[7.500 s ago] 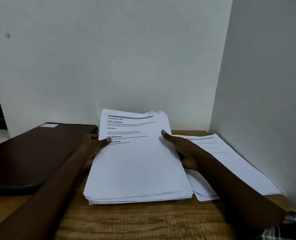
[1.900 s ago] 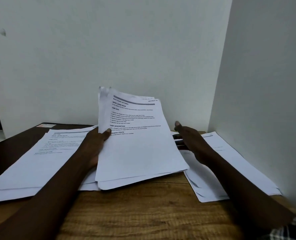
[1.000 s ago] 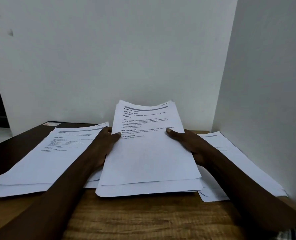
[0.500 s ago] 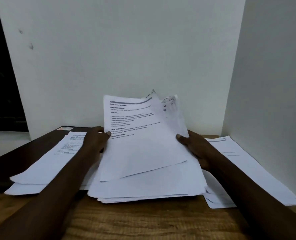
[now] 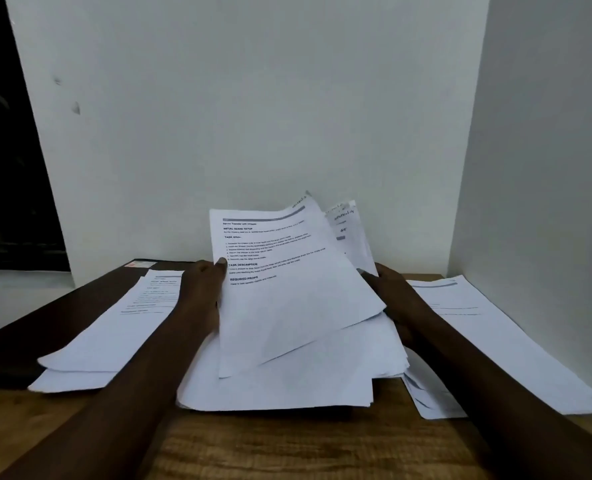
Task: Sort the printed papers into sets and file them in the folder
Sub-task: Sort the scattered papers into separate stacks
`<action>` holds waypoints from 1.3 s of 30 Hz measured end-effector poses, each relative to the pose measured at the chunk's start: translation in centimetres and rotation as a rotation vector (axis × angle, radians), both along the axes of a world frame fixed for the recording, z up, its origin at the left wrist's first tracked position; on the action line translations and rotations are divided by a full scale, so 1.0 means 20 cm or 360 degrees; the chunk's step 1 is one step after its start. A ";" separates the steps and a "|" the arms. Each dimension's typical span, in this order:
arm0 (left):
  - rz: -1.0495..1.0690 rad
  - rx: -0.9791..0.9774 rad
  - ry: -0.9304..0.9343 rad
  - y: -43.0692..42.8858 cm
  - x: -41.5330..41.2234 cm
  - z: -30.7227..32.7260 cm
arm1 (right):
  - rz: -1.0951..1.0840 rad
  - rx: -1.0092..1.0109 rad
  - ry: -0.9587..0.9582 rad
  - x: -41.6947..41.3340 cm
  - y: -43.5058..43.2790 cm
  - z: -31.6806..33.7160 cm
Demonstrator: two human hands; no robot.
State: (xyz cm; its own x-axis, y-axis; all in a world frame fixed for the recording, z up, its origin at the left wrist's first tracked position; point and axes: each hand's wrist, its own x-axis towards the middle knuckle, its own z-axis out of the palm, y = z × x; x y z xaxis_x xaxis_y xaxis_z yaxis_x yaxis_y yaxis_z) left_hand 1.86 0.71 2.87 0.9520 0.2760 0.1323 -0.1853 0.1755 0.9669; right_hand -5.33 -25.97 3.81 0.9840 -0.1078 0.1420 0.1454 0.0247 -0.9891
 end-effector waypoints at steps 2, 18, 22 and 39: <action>0.0076 0.0046 -0.0024 0.00 0.03 0.01 | -0.0040 -0.0077 0.0002 0.02 -0.02 -0.01; 0.0639 0.1649 0.0247 0.75 0.01 -0.02 | -0.0152 -0.0458 0.0100 0.07 -0.39 0.02; 0.0556 0.2210 0.0350 0.84 0.07 -0.11 | -0.0098 -0.0439 0.0091 0.06 -0.38 0.03; -0.0925 0.0188 -0.0010 -0.27 -0.13 0.00 | 0.0189 -0.0067 0.0128 0.01 -0.23 0.04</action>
